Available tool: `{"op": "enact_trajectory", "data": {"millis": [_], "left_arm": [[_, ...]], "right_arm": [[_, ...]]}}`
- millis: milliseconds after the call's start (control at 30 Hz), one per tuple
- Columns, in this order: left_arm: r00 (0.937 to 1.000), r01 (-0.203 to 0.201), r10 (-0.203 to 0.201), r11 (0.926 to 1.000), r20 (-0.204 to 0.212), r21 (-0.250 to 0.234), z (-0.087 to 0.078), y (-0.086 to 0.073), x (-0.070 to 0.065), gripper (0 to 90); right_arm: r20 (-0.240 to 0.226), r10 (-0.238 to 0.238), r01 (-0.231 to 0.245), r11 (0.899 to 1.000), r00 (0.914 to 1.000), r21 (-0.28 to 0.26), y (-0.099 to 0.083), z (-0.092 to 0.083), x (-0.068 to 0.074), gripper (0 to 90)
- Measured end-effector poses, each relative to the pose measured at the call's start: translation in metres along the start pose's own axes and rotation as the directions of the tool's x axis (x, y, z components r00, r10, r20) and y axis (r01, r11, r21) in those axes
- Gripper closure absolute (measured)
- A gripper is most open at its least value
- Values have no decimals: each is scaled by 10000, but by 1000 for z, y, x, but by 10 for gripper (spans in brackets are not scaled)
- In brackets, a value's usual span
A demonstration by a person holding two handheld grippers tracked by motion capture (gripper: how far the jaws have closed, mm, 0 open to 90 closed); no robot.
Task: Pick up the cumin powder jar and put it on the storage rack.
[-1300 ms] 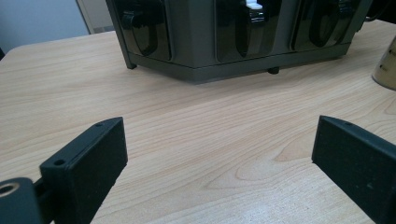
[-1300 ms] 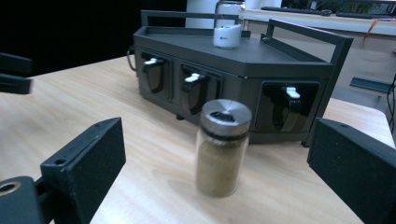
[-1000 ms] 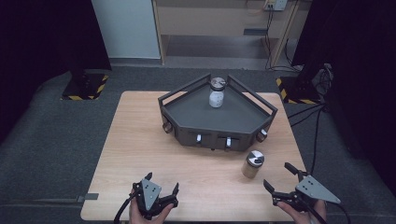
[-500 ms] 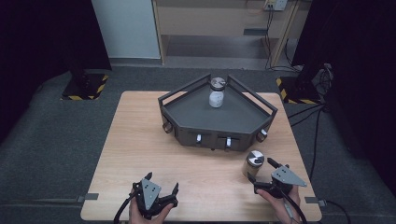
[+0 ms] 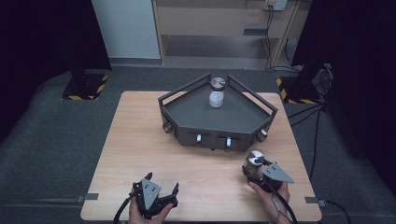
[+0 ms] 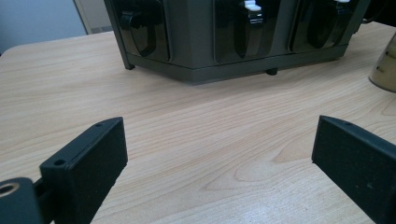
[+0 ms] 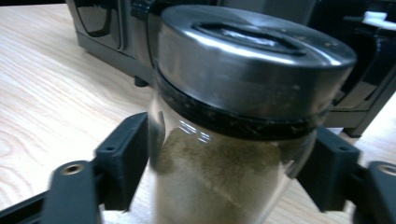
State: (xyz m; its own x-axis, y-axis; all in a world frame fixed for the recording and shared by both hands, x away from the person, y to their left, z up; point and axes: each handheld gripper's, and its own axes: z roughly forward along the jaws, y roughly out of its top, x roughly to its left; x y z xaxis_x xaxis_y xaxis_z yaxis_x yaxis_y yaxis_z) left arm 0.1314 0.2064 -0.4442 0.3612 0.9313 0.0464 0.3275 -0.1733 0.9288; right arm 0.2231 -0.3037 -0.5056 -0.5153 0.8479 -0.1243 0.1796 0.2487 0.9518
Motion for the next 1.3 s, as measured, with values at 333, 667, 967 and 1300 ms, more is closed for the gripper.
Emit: {"op": "enact_trajectory", "data": {"millis": [333, 667, 967, 1300], "left_arm": [[10000, -42, 41, 10000, 48, 30, 1, 0, 0, 21], [10000, -23, 23, 10000, 6, 7, 1, 0, 0, 21], [10000, -6, 6, 10000, 23, 42, 1, 0, 0, 21], [10000, 15, -15, 10000, 32, 34, 1, 0, 0, 21]], "right_arm": [[78, 317, -314, 9987, 9995, -411, -11, 1, 2, 290], [4, 66, -66, 9988, 10000, -475, -7, -5, 2, 300], [-60, 33, -41, 9917, 10000, -1286, 19, -23, 3, 304], [-111, 143, -166, 9697, 9998, -2435, 58, -48, -5, 305]]}}
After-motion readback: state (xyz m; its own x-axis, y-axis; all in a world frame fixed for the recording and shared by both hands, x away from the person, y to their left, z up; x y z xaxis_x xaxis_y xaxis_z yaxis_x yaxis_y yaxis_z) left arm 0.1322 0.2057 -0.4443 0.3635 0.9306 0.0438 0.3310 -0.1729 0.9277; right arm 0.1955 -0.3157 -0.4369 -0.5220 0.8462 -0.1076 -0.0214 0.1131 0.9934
